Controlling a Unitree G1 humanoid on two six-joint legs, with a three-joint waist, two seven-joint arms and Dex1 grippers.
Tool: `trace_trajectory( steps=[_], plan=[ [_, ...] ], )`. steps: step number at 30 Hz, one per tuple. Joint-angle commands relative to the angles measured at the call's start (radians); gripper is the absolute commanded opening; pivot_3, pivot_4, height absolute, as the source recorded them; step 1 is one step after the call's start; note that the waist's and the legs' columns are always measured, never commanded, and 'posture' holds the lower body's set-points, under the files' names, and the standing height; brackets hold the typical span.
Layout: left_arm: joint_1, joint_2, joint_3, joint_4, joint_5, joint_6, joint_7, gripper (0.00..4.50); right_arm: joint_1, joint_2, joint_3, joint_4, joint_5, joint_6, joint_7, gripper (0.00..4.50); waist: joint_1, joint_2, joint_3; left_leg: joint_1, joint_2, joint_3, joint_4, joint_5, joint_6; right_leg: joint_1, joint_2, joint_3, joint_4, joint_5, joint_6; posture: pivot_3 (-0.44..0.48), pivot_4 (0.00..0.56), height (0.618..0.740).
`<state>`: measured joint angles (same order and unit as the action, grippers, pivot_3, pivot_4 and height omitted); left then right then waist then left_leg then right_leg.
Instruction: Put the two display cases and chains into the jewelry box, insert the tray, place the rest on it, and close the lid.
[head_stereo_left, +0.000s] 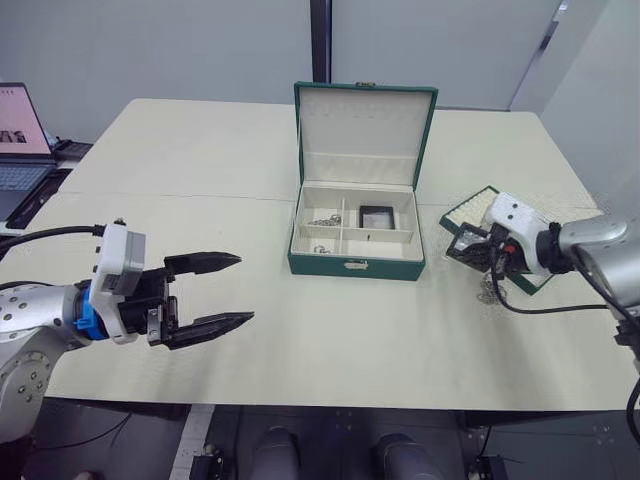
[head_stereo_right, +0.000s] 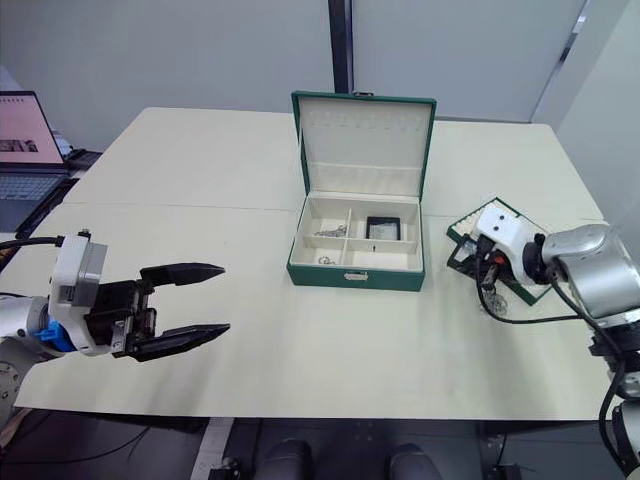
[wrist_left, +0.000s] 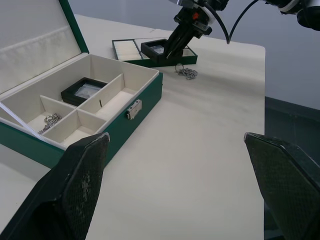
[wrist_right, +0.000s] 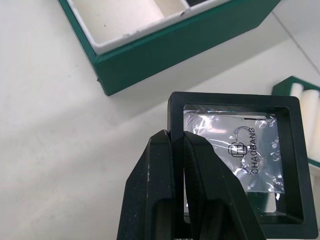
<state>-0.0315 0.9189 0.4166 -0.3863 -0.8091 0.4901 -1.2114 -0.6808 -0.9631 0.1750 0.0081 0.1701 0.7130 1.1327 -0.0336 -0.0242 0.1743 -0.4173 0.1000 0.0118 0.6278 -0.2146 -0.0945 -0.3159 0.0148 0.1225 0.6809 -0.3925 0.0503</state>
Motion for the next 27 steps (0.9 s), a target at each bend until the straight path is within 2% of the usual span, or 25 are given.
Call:
trace_trajectory(
  steps=[1,11,17,27],
  plan=[
    [-0.023,0.001,-0.006,0.021,0.011,-0.025,-0.011,4.50,-0.085,-0.032,-0.023,-0.049,0.016,0.007,0.048,0.03,-0.001,0.001,0.001,0.000,0.000,0.000,0.000,0.000,0.000,0.000,0.000,0.000,0.000,0.000,0.000,0.000,0.150,0.740],
    [-0.010,0.021,0.037,0.053,0.014,-0.014,-0.014,4.50,-0.324,0.087,0.098,-0.018,0.044,0.057,0.159,0.03,-0.002,0.001,0.001,0.000,0.001,0.001,0.000,0.000,0.000,-0.002,0.000,0.000,0.000,0.000,0.000,0.000,0.150,0.740],
    [0.009,0.021,0.059,0.037,0.009,-0.008,-0.003,4.50,-0.390,0.196,0.182,0.109,0.008,-0.012,0.193,0.03,-0.001,0.002,0.001,0.000,0.001,0.001,0.000,0.000,0.000,-0.002,0.000,0.000,0.000,0.000,0.000,0.000,0.150,0.740],
    [0.048,0.018,0.090,0.001,0.005,0.004,0.013,4.50,-0.451,0.344,0.249,0.316,-0.061,-0.115,0.229,0.03,-0.003,0.002,0.001,0.000,0.001,0.001,0.000,0.000,0.000,-0.002,0.000,0.000,0.001,0.000,0.000,0.000,0.150,0.740]
  ],
)
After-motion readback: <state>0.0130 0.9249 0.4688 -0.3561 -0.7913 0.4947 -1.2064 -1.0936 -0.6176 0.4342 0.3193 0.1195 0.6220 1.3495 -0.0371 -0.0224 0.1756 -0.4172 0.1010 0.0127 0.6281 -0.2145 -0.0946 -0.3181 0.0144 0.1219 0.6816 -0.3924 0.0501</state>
